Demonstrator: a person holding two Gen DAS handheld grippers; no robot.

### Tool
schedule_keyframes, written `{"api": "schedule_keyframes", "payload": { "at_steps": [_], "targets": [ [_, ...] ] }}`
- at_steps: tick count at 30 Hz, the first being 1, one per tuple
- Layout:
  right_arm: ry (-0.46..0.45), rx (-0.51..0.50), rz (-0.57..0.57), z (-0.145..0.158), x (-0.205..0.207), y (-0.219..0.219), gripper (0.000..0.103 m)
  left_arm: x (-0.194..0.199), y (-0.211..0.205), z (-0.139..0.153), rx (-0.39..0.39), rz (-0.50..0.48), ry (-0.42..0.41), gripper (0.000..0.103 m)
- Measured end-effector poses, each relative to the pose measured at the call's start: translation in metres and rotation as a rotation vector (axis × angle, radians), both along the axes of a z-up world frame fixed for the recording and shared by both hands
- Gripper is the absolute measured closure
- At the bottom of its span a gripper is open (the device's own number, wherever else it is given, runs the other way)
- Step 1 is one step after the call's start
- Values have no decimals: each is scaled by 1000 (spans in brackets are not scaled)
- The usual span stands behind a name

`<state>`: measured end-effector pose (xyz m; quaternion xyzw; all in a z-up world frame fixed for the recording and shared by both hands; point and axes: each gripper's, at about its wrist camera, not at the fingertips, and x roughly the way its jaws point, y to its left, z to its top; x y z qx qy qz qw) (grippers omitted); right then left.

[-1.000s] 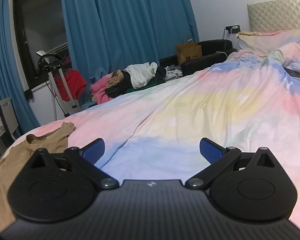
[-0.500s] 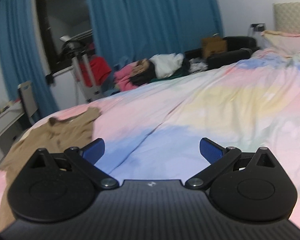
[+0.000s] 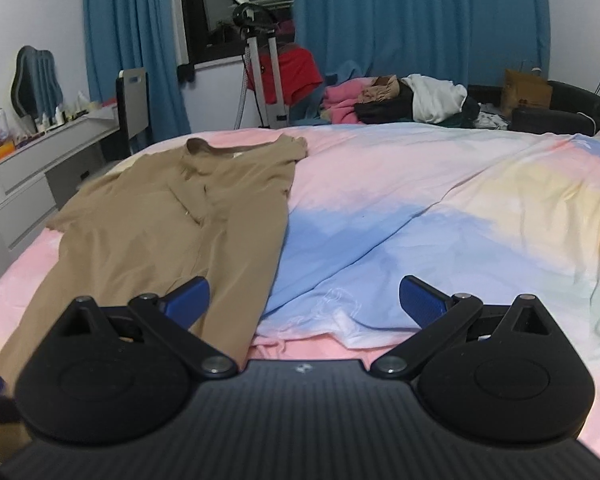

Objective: Fold clothes

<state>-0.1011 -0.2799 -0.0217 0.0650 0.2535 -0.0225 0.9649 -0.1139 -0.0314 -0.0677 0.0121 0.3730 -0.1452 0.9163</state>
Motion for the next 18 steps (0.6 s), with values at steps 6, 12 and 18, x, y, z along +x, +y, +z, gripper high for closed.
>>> {"api": "schedule_keyframes", "payload": {
  "at_steps": [6, 12, 18],
  "targets": [
    [27, 40, 1, -2, -1, -4, 0, -29, -14, 55, -19, 50, -61, 8],
    [62, 56, -11, -8, 7, -5, 0, -46, -27, 112, -2, 116, -56, 0],
    [94, 87, -19, -13, 15, -8, 0, -54, -35, 149, -28, 96, -56, 0]
  ]
}}
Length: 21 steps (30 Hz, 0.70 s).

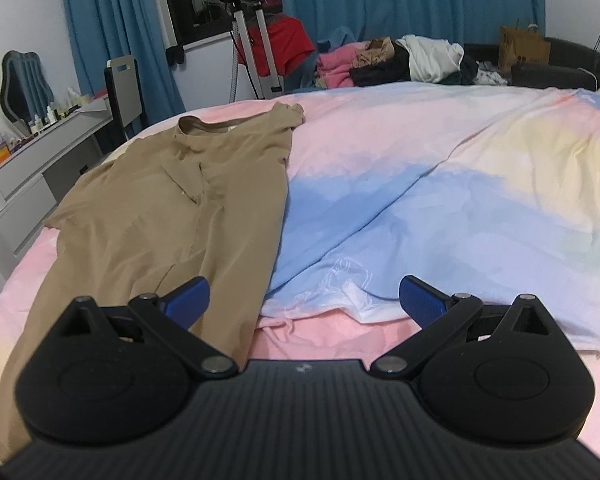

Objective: Fold clothes

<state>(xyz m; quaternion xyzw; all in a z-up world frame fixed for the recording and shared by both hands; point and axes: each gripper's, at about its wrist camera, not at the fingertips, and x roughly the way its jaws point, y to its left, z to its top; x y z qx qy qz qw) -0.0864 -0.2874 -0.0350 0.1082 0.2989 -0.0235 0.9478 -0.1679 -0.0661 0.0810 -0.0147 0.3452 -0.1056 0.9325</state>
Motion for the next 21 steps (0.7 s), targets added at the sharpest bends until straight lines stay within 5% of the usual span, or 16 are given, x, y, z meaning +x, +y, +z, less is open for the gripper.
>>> {"api": "schedule_keyframes", "payload": {
  "at_steps": [6, 16, 21],
  "targets": [
    [25, 25, -7, -4, 5, -3, 0, -7, -7, 33, -29, -20, -2, 0],
    [38, 75, -25, -6, 4, -11, 0, -11, -14, 32, -59, -40, -19, 0],
    [38, 71, -27, -6, 3, -11, 0, -7, -19, 15, 14, -32, -74, 0]
  ]
}}
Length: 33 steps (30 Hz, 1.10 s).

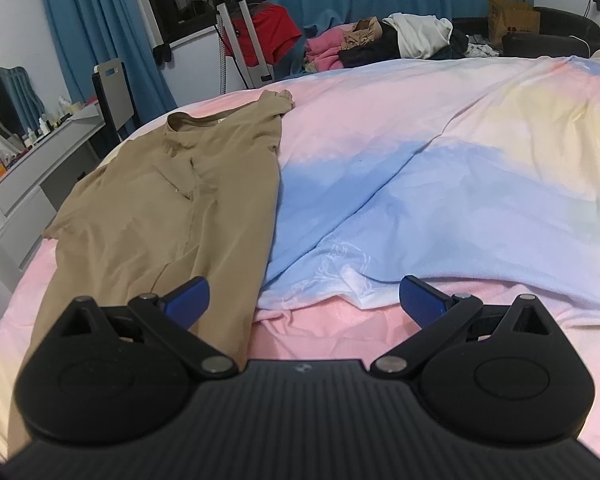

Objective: Fold clothes

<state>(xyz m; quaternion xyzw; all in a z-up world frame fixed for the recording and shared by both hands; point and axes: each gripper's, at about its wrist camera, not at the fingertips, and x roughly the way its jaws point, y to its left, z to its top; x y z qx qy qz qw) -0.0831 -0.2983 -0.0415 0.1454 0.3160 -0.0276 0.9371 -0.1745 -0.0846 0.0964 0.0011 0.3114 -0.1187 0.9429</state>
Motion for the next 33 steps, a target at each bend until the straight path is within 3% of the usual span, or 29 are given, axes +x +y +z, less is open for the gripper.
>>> {"api": "schedule_keyframes", "payload": {
  "at_steps": [6, 10, 15, 19, 21, 23, 26, 28, 33],
  "targets": [
    [-64, -18, -6, 2, -4, 8, 0, 43, 22, -48, 119, 29, -98, 0],
    [-120, -16, -50, 11, 8, 21, 0, 93, 55, -84, 122, 82, -86, 0],
    [-147, 14, -73, 13, 36, 36, 0, 191, 109, -122, 4, 177, 42, 0],
    [-149, -27, -40, -3, 49, 42, 0, 277, 163, -160, -174, 338, 182, 2],
    [-149, -47, -23, -12, 56, 45, 0, 311, 195, -182, -313, 382, 207, 4],
    [-137, -29, -29, -19, 63, 42, 0, 335, 220, -201, -403, 425, 201, 7],
    [-128, -12, -37, -28, 73, 39, 0, 367, 246, -228, -463, 502, 180, 9],
    [-117, -7, -34, -34, 79, 38, 0, 381, 258, -239, -470, 554, 145, 16],
    [-89, 24, -47, -50, 93, 33, 0, 399, 265, -237, -420, 580, -18, 17]
  ]
}}
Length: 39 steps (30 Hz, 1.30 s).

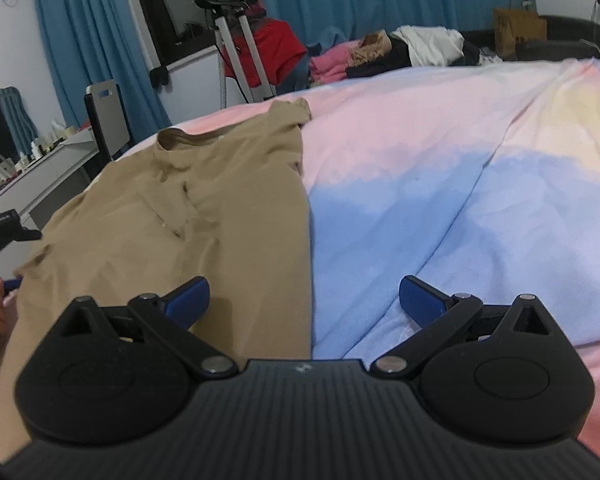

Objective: Fold clothes

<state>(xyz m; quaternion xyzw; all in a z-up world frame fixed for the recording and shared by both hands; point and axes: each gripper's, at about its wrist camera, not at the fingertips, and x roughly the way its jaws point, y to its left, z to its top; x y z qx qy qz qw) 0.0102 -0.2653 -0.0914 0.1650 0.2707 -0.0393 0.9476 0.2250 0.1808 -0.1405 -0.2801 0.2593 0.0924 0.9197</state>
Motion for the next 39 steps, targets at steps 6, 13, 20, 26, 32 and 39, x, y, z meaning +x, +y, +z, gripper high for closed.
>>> {"api": "schedule_keyframes", "payload": {
  "at_steps": [6, 13, 20, 26, 32, 39],
  "targets": [
    [-5, 15, -17, -6, 7, -5, 0, 26, -9, 10, 139, 24, -84, 74],
    [-1, 31, -28, -1, 5, -7, 0, 28, -69, 42, 318, -117, -139, 103],
    [-27, 48, -42, 10, -9, -16, 0, 7, -115, 86, 241, -222, -173, 95],
    [-20, 82, -37, 11, -10, -19, 0, -12, -69, 59, 96, -112, -79, 21],
    [-19, 79, -7, 10, -8, -13, 0, -22, -5, 17, -156, 34, -6, 15],
    [7, 63, -11, 2, -2, -10, 0, -13, 28, -12, -269, 94, -12, 42]
  ]
}}
